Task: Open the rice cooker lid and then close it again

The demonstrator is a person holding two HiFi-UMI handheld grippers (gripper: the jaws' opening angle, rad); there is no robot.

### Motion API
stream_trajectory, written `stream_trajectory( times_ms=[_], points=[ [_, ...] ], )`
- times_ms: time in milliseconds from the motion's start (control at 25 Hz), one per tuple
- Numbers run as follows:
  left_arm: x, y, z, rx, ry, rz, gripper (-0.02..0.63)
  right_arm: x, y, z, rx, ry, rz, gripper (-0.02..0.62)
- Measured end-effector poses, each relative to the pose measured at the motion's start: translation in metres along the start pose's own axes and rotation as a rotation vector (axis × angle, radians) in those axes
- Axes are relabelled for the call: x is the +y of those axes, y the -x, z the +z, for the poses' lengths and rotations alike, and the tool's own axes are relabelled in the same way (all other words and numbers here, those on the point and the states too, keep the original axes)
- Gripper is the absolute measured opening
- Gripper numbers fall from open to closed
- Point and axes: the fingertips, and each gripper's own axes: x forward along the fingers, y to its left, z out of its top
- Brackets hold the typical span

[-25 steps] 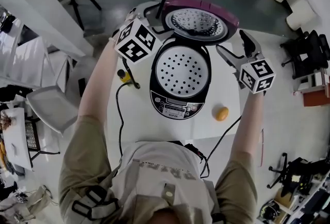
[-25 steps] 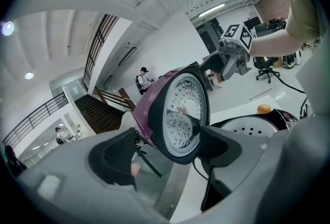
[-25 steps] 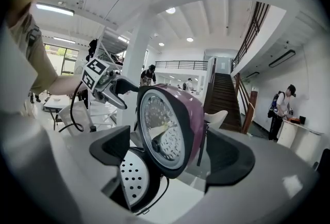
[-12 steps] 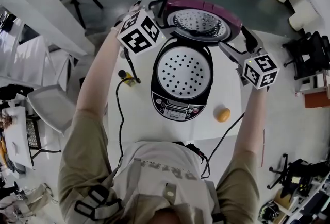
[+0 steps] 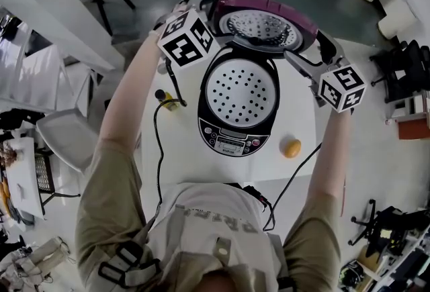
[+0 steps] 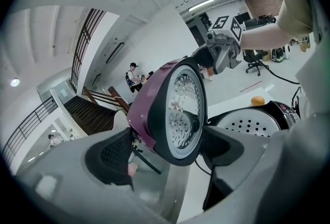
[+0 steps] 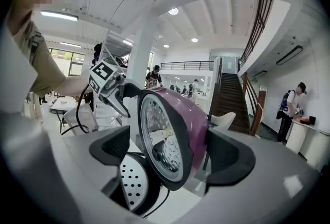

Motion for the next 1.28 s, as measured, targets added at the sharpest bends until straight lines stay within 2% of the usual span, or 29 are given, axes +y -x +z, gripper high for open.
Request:
stream_trajectory(
  times_ms=[200, 560, 840, 1040, 1280],
  points=[
    [-0.005, 0.004, -0.002, 0.007, -0.02, -0.008, 0.437, 0.005, 0.003, -0.002, 0.012, 0.016, 0.009, 0.442],
    [-0.029, 0.024, -0.005, 0.024, -0.077, -0.081, 0.459, 0.027, 0.018, -0.006, 0.04, 0.052, 0.055, 0.445],
    [-0.05, 0.039, -0.01, 0.041, -0.113, -0.111, 0.46, 0.046, 0.029, -0.014, 0.067, 0.095, 0.057, 0.447],
    [-0.065, 0.049, -0.014, 0.046, -0.131, -0.129, 0.46, 0.061, 0.035, -0.026, 0.127, 0.18, 0.048, 0.449],
    [-0.082, 0.057, -0.019, 0.051, -0.14, -0.143, 0.466, 0.075, 0.043, -0.035, 0.145, 0.201, 0.054, 0.453]
  ],
)
